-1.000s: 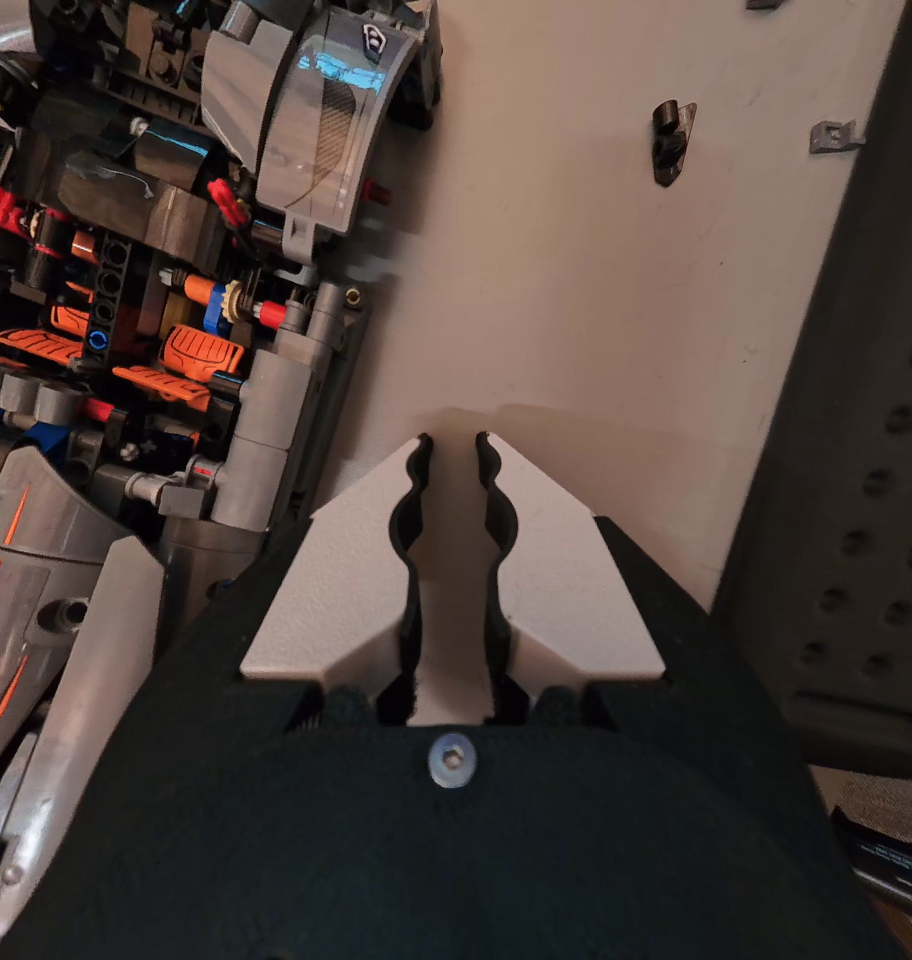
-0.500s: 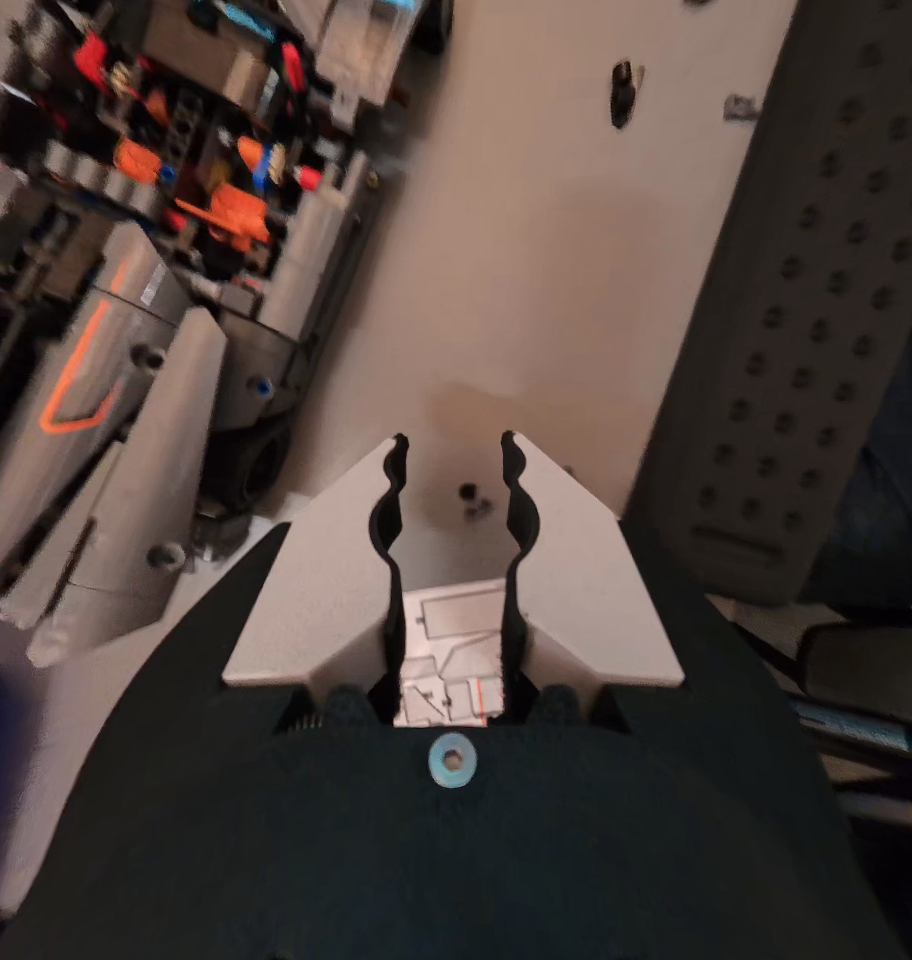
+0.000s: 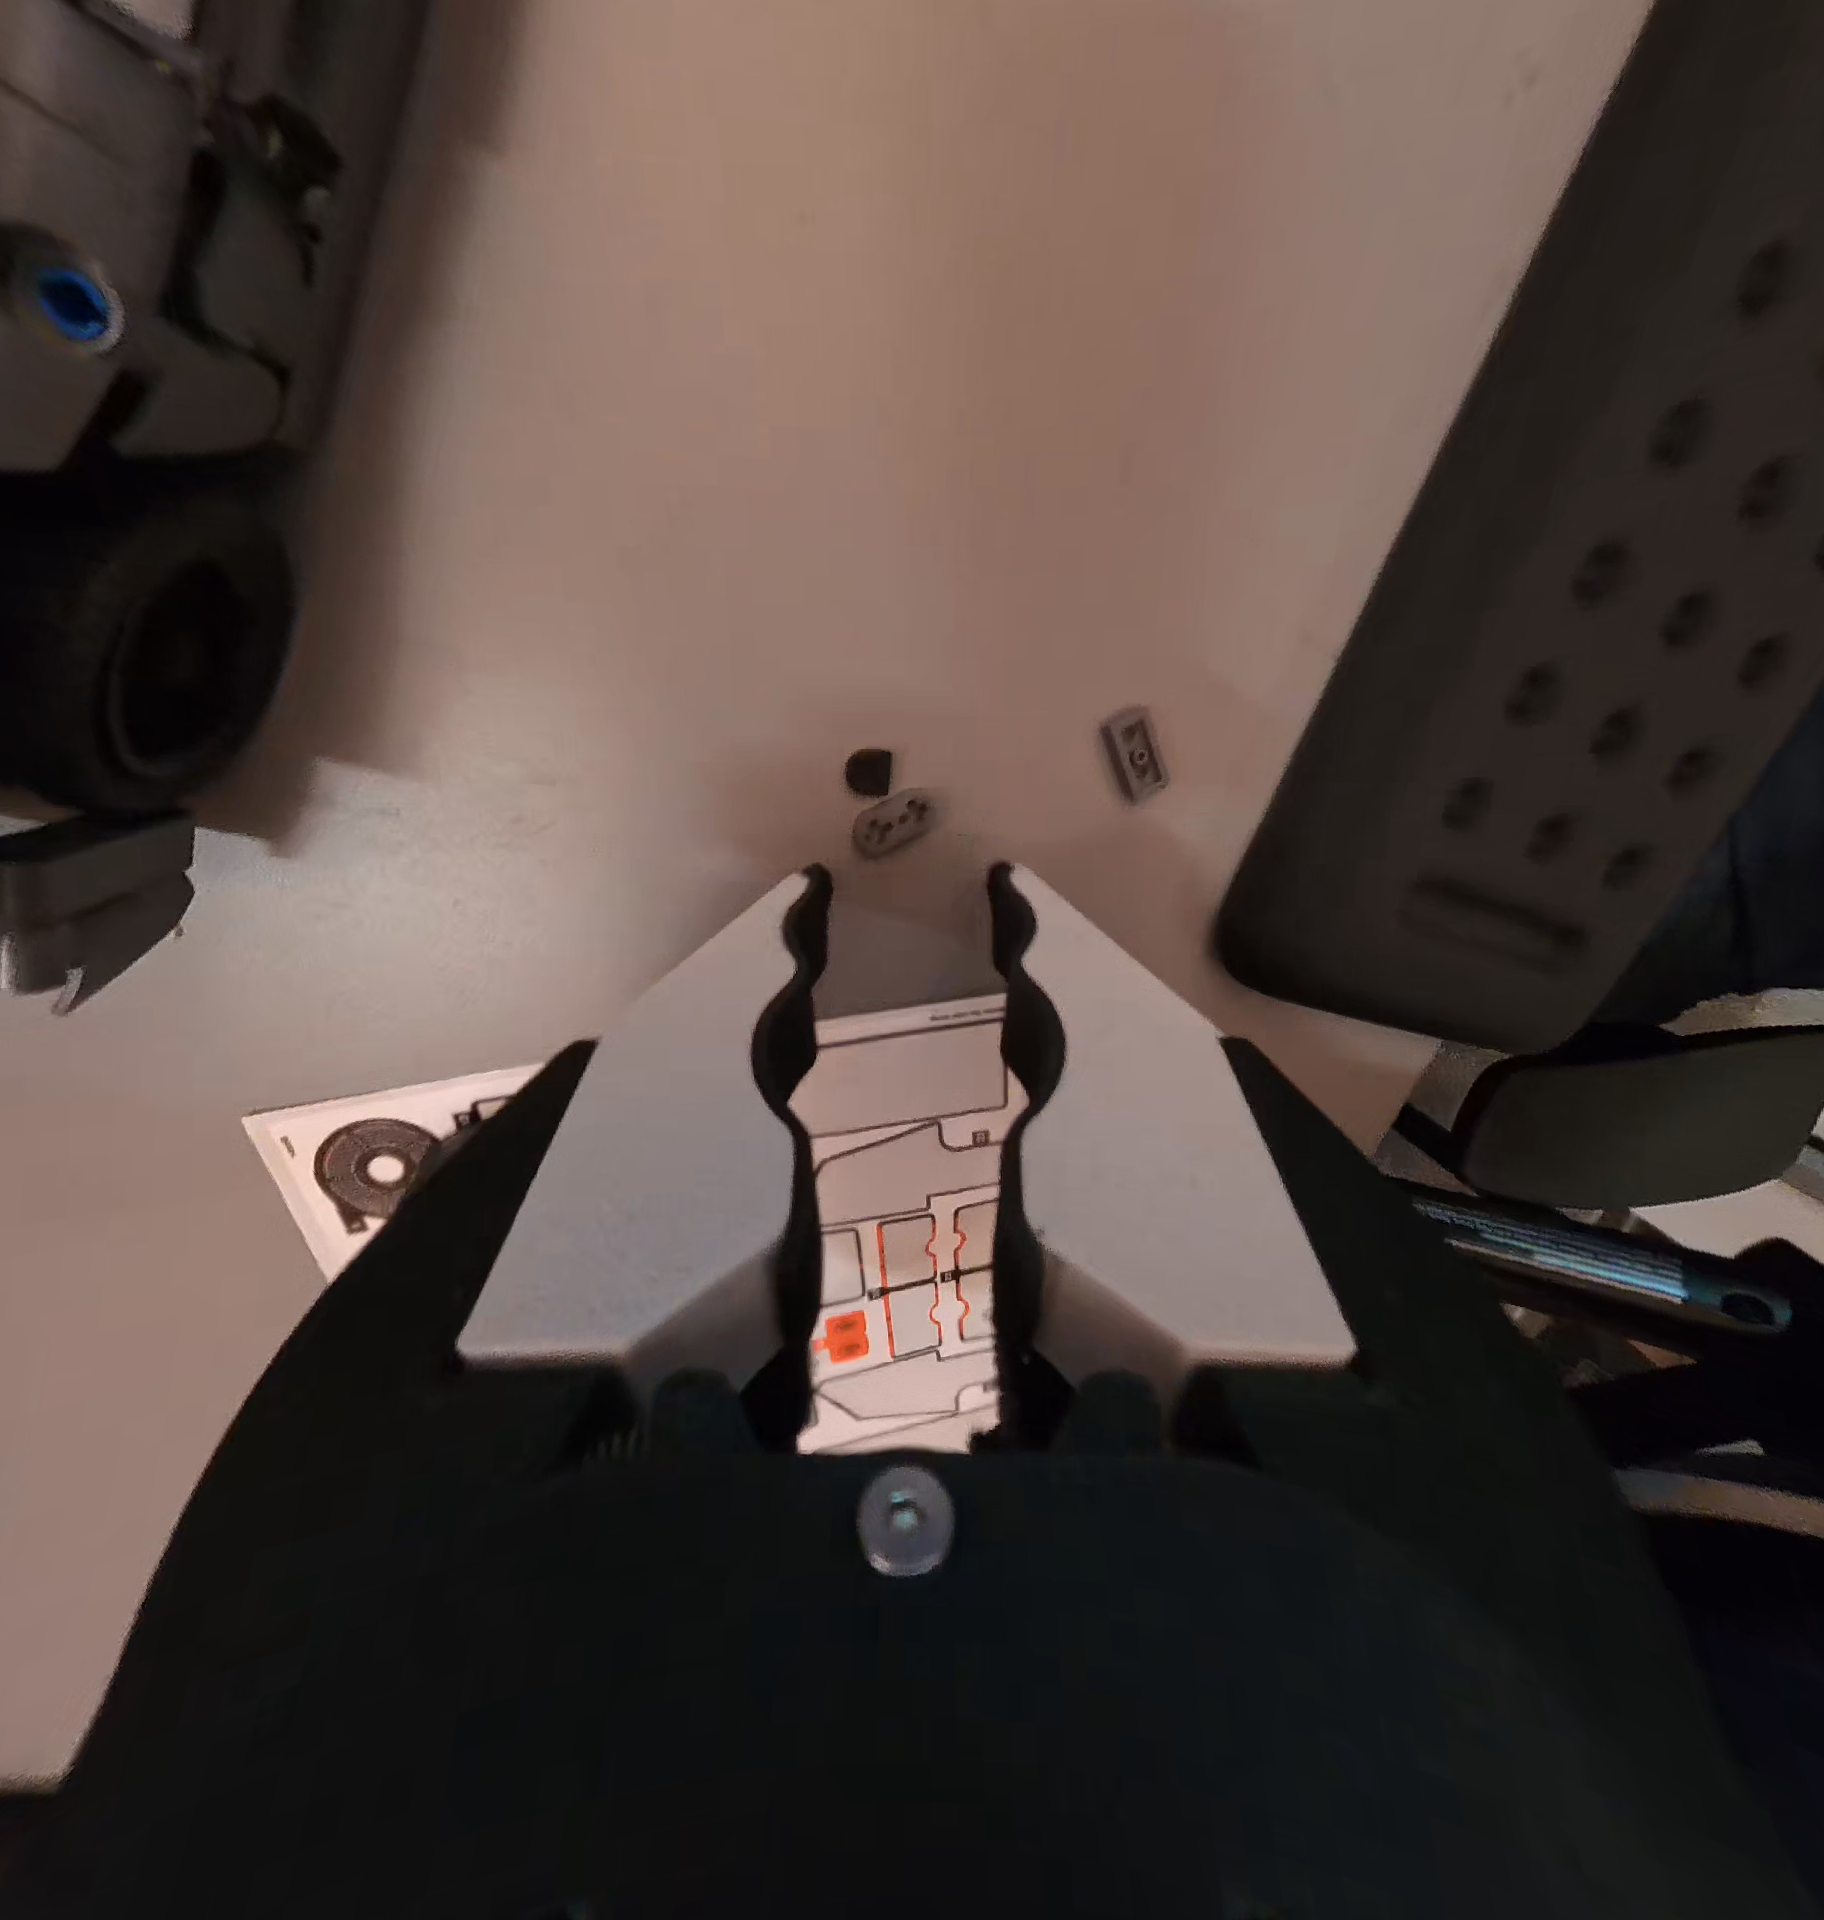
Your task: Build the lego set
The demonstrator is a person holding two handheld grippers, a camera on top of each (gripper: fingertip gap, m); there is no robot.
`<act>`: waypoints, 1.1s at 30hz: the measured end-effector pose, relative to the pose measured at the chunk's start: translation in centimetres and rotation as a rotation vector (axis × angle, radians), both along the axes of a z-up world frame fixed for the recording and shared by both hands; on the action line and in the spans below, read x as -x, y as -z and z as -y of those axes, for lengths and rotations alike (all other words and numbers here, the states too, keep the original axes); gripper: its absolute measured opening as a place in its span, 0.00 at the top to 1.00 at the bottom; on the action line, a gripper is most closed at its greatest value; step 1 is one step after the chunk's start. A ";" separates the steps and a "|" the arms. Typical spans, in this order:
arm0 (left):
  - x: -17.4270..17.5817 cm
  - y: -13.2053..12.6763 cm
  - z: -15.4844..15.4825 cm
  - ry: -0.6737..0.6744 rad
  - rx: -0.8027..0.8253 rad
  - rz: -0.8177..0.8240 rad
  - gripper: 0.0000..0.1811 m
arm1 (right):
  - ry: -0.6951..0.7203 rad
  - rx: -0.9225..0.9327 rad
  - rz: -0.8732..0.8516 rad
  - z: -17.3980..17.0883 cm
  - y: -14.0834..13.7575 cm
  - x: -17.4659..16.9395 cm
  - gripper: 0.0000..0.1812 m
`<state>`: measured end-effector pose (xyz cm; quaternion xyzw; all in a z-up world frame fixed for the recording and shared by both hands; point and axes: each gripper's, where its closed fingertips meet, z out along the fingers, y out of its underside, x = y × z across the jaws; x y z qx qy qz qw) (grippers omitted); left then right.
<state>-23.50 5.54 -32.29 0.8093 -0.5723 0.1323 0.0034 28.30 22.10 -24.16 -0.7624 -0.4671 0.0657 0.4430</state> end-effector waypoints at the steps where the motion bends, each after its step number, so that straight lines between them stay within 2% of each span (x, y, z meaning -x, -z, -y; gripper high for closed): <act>1: -0.2 0.0 0.0 0.005 -0.004 0.007 0.87 | -0.001 0.000 0.000 0.0 0.0 0.0 0.90; 6: -1.6 0.2 -0.1 0.035 -0.010 0.042 0.97 | -0.002 0.003 0.003 0.0 0.1 0.1 0.90; 14: -6.8 0.2 -0.6 0.152 -0.108 0.130 0.97 | -0.002 0.006 0.005 0.0 0.2 0.1 0.90; 17: -6.9 0.0 -1.0 0.164 -0.144 0.120 0.94 | -0.003 0.005 0.007 0.0 0.2 0.1 0.90; 24: -2.4 -2.5 -2.7 0.009 -0.181 0.130 0.91 | -0.006 0.009 0.007 0.1 0.3 0.1 0.90; 29: 3.4 -3.7 -4.5 -0.130 -0.278 0.015 0.93 | -0.009 0.007 0.006 0.1 0.3 0.2 0.90; 33: 7.6 -3.1 -4.8 -0.240 -0.280 -0.075 0.91 | -0.011 0.009 0.007 0.1 0.3 0.3 0.90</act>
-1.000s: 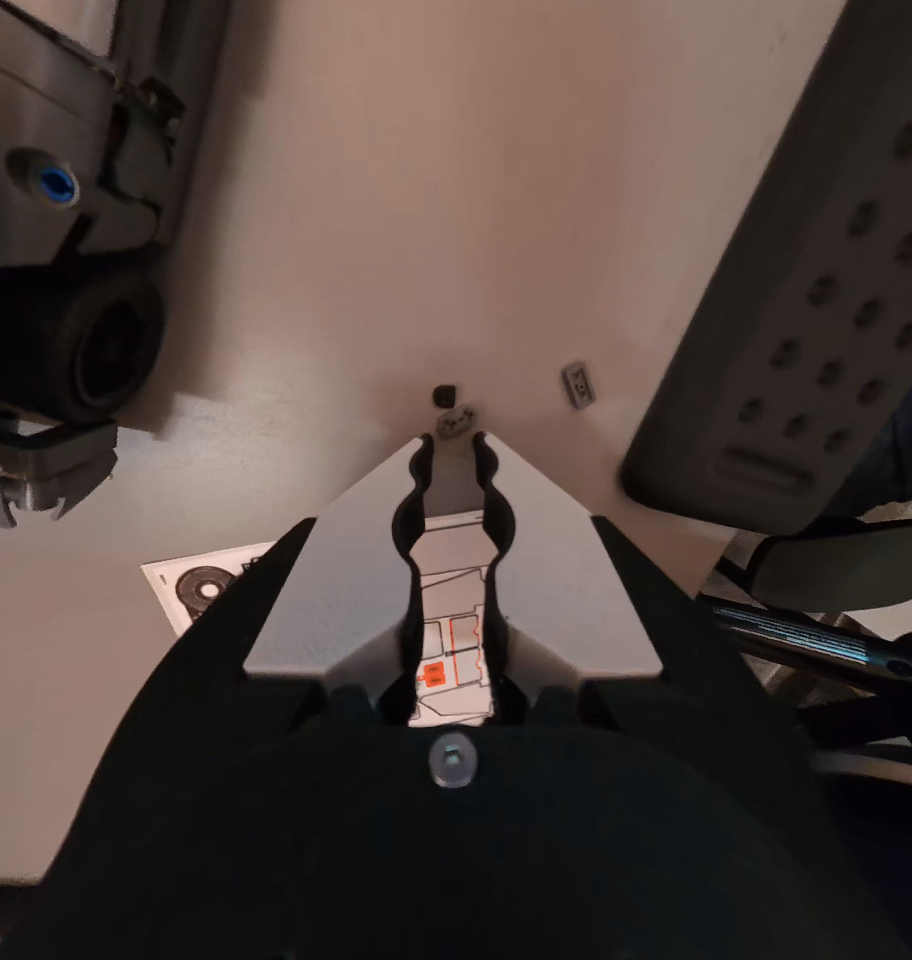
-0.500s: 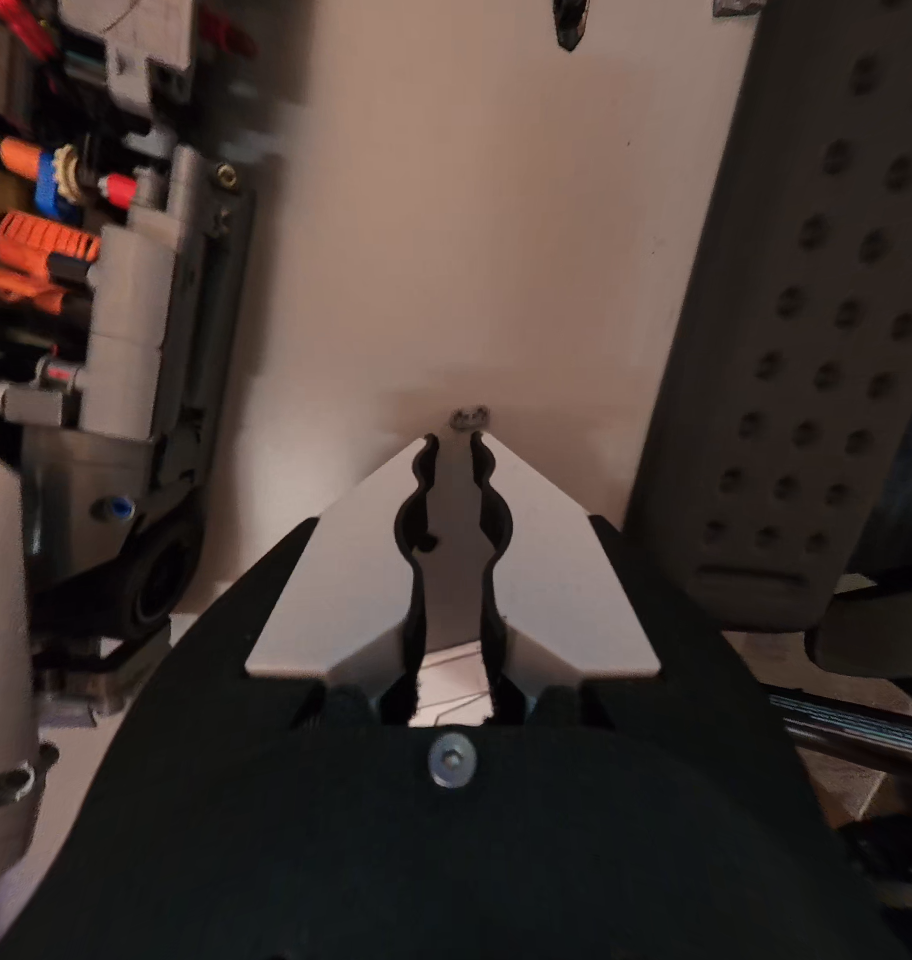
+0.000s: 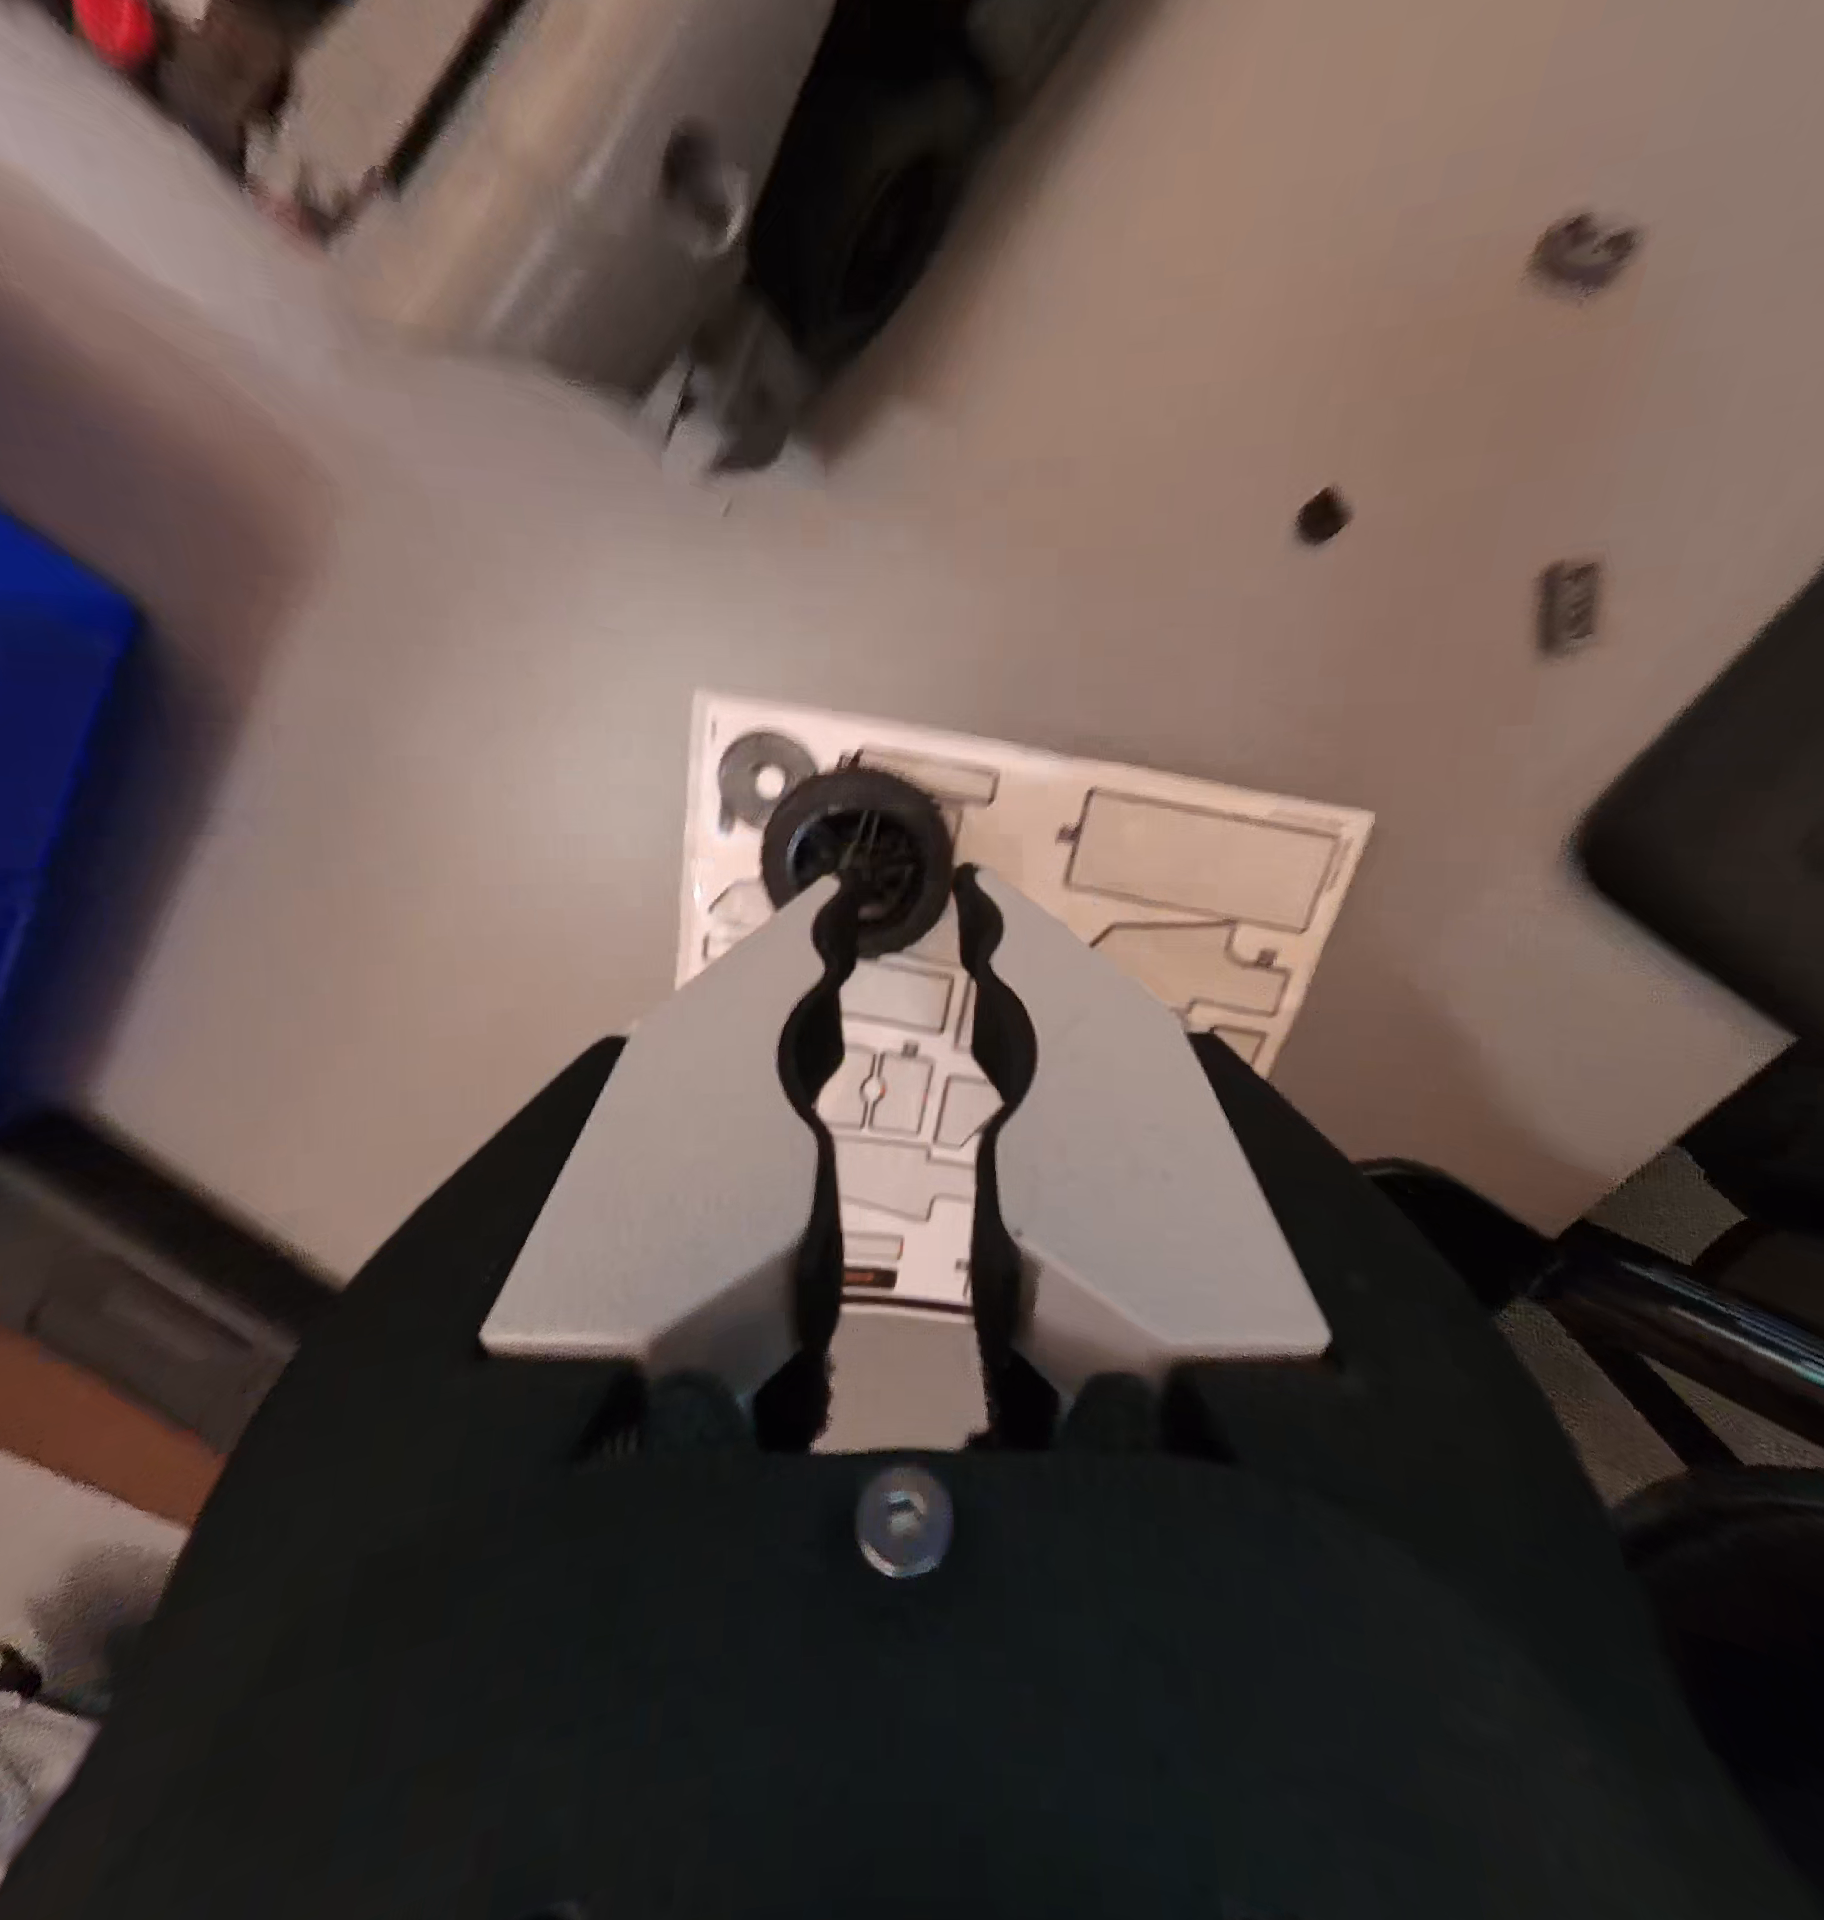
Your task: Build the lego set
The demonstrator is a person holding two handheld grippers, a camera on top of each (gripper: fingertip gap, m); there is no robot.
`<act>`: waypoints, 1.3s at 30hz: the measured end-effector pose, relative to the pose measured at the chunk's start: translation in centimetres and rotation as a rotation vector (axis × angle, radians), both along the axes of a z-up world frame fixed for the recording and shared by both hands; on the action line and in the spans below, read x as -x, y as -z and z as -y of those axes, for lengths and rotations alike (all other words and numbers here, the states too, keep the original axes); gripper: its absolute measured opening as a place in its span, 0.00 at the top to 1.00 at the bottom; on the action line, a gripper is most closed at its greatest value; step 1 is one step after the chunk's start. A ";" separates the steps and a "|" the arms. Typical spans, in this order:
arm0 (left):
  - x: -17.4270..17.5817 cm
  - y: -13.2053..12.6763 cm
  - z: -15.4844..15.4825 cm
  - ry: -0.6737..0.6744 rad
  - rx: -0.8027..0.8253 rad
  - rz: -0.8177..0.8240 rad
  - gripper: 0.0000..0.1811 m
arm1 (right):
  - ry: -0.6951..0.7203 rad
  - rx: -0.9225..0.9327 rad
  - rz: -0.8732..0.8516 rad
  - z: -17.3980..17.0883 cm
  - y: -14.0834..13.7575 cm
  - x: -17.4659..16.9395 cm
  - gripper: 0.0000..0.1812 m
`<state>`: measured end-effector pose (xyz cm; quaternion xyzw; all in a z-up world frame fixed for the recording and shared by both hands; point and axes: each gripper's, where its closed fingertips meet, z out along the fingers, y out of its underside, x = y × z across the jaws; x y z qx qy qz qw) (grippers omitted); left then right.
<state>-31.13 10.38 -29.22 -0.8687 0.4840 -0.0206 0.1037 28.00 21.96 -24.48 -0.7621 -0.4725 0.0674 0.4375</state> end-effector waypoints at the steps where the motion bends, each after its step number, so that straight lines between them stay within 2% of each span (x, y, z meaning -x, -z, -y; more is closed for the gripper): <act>1: 0.8 0.3 0.1 -0.020 0.008 -0.020 0.89 | -0.001 0.000 0.000 0.0 0.0 0.0 0.90; 4: 2.0 1.1 -0.1 -0.064 0.017 -0.025 0.80 | -0.004 0.003 0.002 0.1 0.1 0.1 0.90; 8: 1.5 1.3 -0.7 -0.074 0.009 -0.005 0.71 | -0.006 0.001 0.001 0.1 0.0 0.2 0.90; 12: 0.8 2.2 -0.5 -0.032 0.021 -0.029 0.74 | -0.008 0.000 0.001 0.1 0.0 0.2 0.90; 15: 0.4 2.0 -0.4 -0.018 0.026 -0.008 0.90 | -0.011 0.000 0.003 0.2 0.0 0.3 0.89; 17: 0.5 2.0 -0.4 -0.009 0.014 -0.024 0.92 | -0.011 0.001 0.003 0.2 0.0 0.3 0.89; 24: 0.3 1.9 -1.0 -0.031 -0.003 -0.013 0.75 | -0.014 0.003 0.004 0.2 0.1 0.3 0.89; 28: -0.5 2.0 -0.6 -0.014 0.026 0.027 0.76 | -0.016 0.005 0.006 0.2 0.2 0.4 0.89; 34: -1.4 1.6 -0.1 -0.006 0.046 0.100 0.71 | -0.015 0.005 0.004 0.2 0.1 0.3 0.89; 39: -1.2 3.1 0.5 0.022 0.093 0.018 0.77 | -0.018 0.005 0.007 0.3 0.1 0.4 0.89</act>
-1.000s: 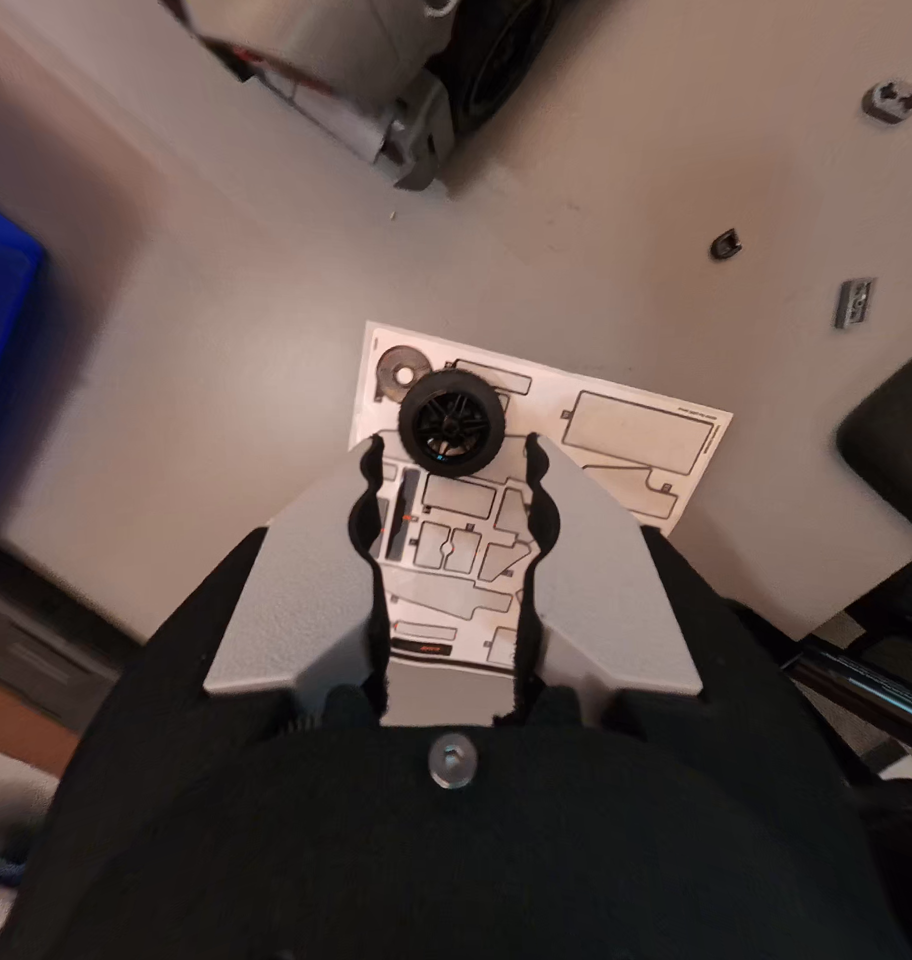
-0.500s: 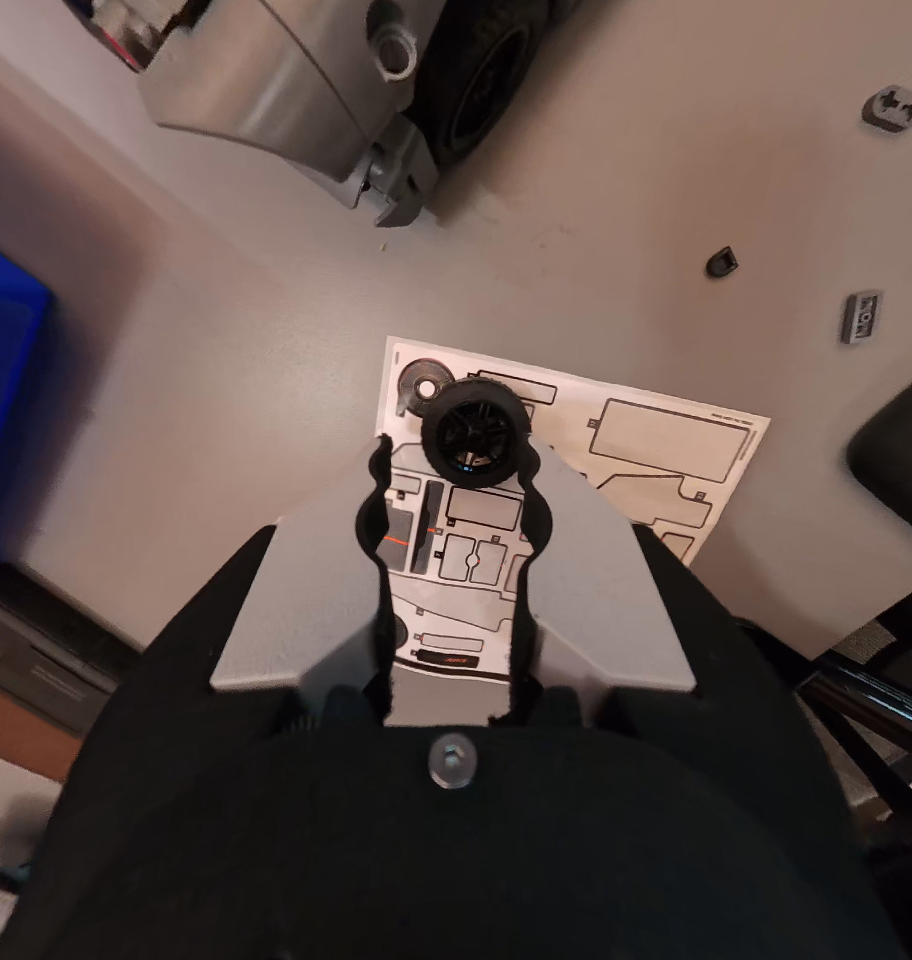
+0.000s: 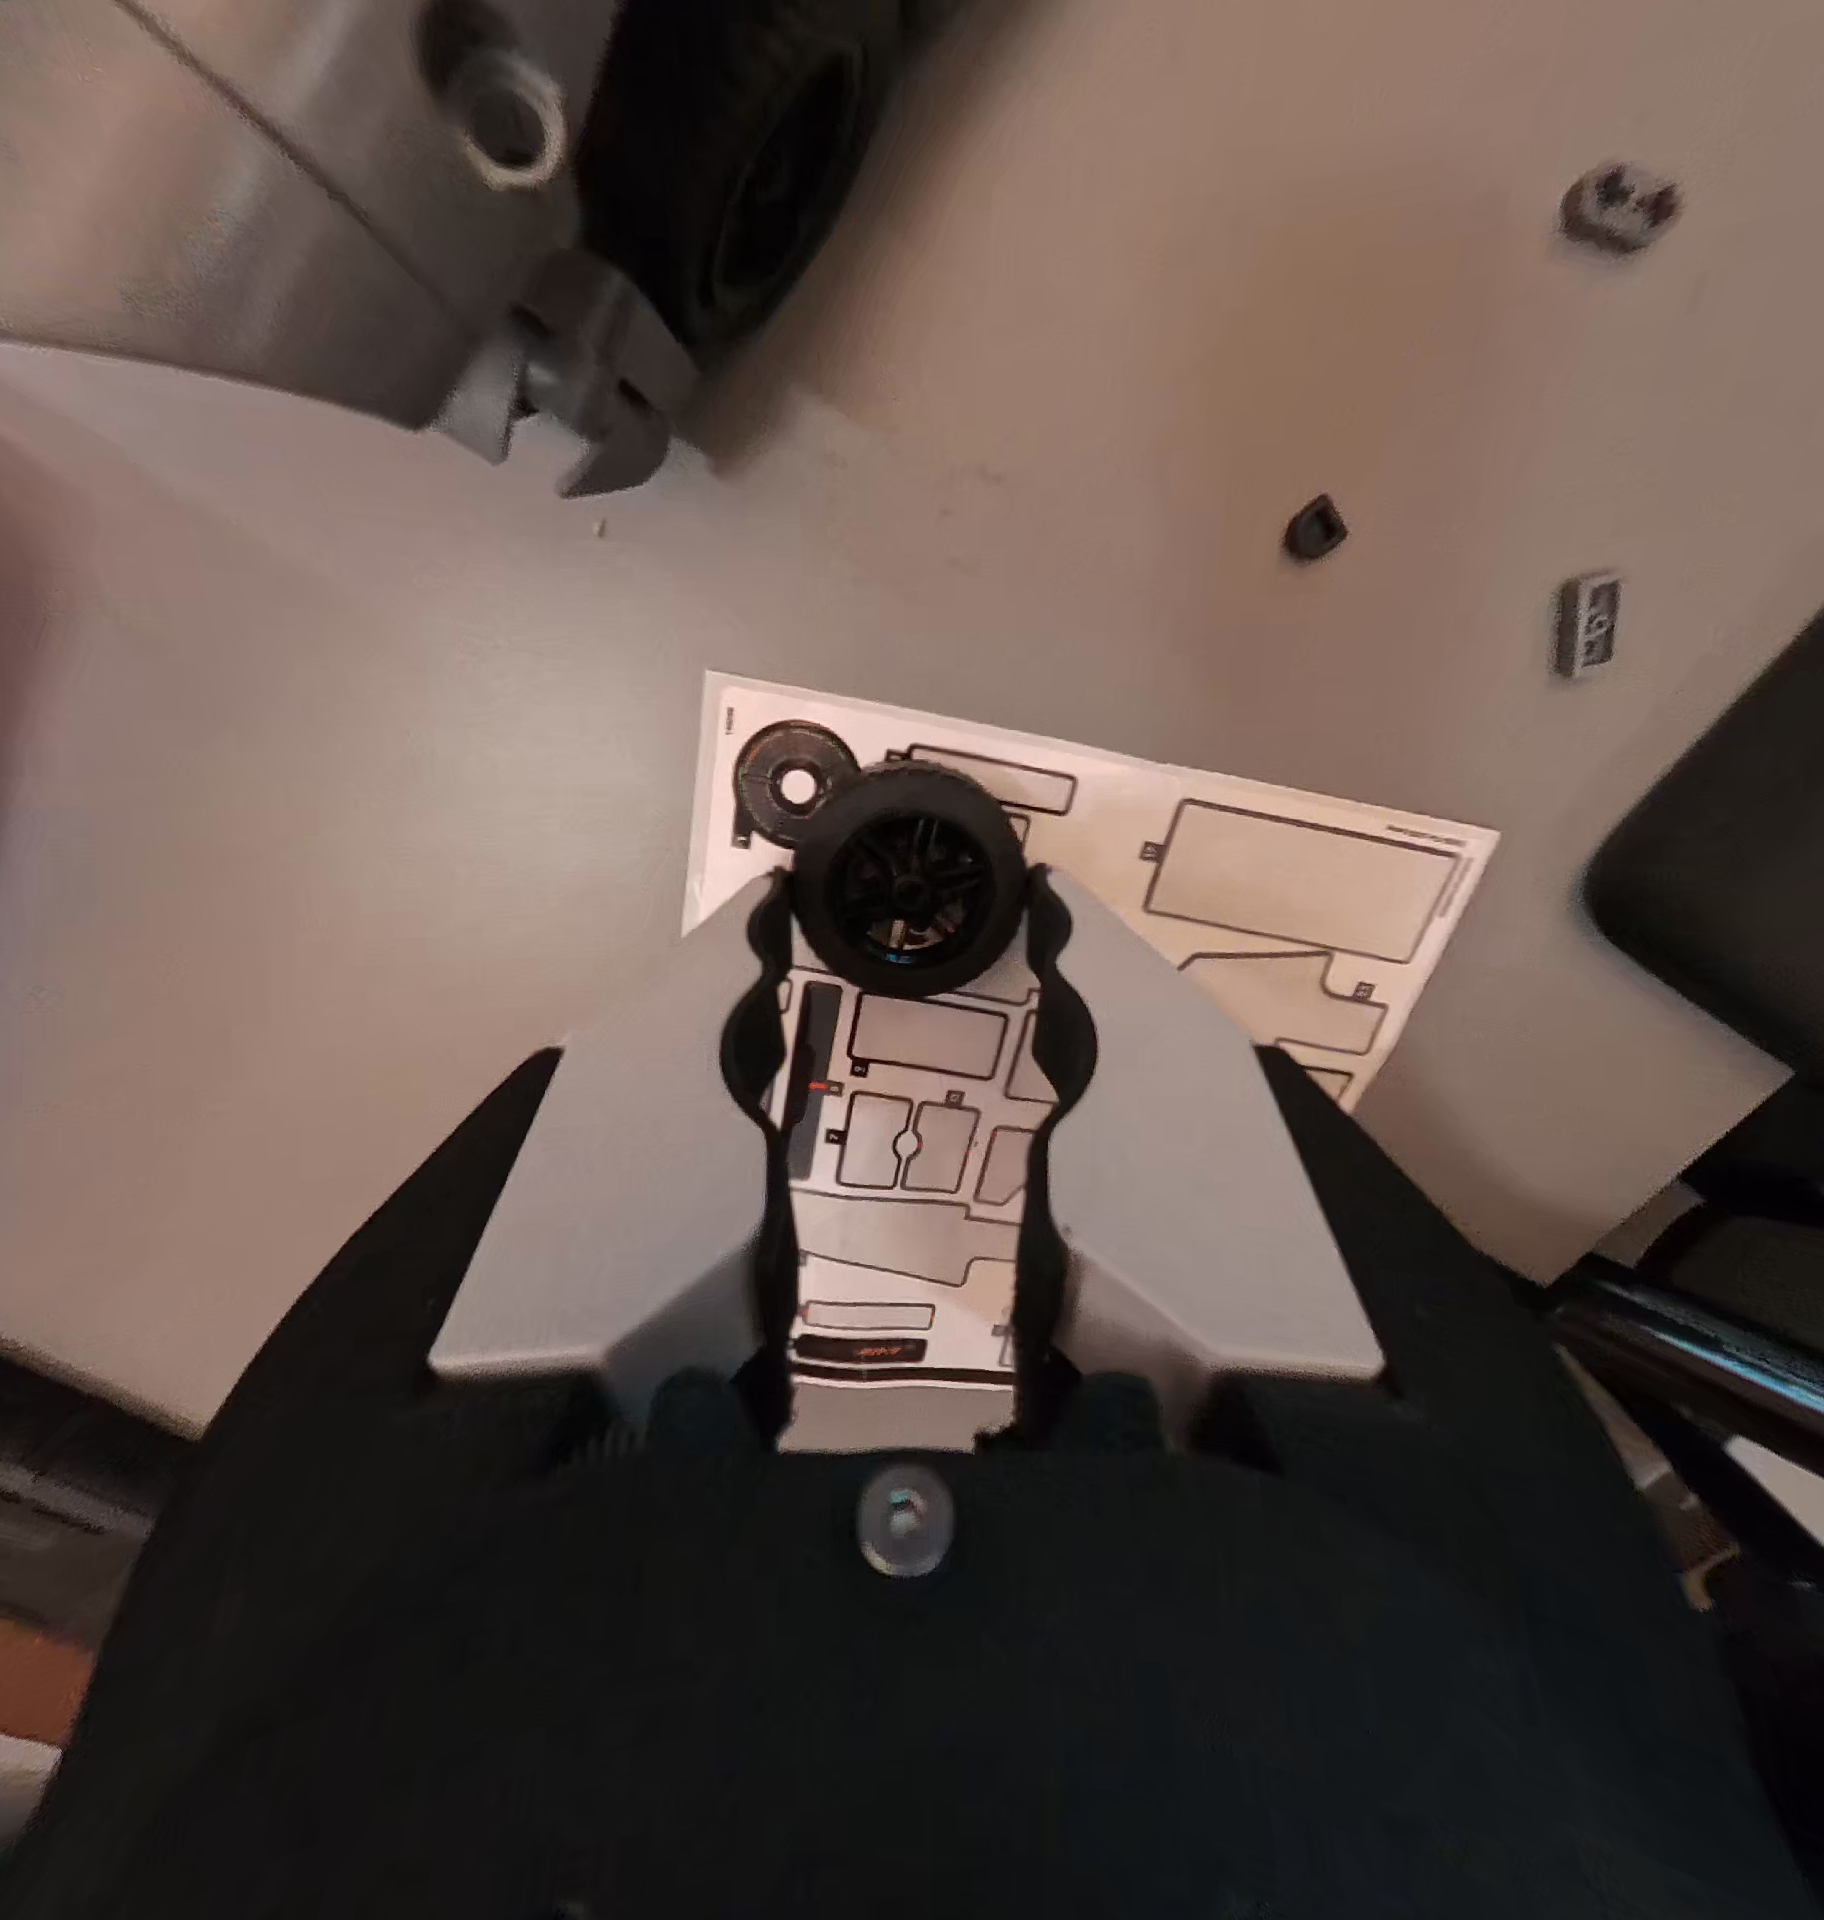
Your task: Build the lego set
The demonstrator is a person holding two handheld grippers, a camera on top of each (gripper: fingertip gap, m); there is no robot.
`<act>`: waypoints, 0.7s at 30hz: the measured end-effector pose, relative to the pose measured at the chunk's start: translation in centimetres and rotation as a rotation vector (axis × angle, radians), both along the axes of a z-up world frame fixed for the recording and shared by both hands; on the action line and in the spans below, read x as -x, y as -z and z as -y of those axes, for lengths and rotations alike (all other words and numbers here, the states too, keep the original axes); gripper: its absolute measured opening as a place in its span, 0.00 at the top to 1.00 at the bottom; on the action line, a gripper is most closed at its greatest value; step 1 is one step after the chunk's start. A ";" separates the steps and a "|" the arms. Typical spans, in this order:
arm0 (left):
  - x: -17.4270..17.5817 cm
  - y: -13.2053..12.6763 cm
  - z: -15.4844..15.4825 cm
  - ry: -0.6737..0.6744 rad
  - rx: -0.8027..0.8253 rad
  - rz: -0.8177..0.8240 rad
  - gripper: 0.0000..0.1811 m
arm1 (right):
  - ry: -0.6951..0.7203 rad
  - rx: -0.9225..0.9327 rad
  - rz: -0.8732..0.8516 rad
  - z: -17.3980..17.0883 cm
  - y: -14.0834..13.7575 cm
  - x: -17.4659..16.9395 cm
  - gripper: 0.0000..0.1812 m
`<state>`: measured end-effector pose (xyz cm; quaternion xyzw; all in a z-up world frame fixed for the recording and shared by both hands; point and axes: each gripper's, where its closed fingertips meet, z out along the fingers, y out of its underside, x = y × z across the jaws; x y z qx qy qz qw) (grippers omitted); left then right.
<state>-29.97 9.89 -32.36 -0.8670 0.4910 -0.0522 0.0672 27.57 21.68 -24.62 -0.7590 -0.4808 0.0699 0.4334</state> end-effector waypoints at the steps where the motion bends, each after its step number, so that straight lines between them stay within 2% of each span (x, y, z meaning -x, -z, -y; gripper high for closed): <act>1: -0.1 0.1 0.0 0.008 -0.002 -0.004 0.77 | 0.000 -0.001 0.000 0.0 0.0 0.0 0.89; 6: -0.4 -1.4 -0.9 -0.023 -0.053 0.065 0.77 | 0.000 -0.003 -0.002 0.0 -0.1 0.0 0.90; 11: 2.2 -3.2 -4.6 -0.183 -0.213 0.083 0.77 | -0.004 -0.002 -0.002 0.1 -0.1 0.1 0.89; 16: 4.8 -2.2 -6.6 -0.312 -0.233 0.051 0.77 | -0.007 -0.004 -0.002 0.1 -0.2 0.2 0.90; 21: 5.0 -1.4 -6.9 -0.318 -0.228 0.029 0.77 | -0.008 -0.007 0.001 0.2 -0.2 0.2 0.90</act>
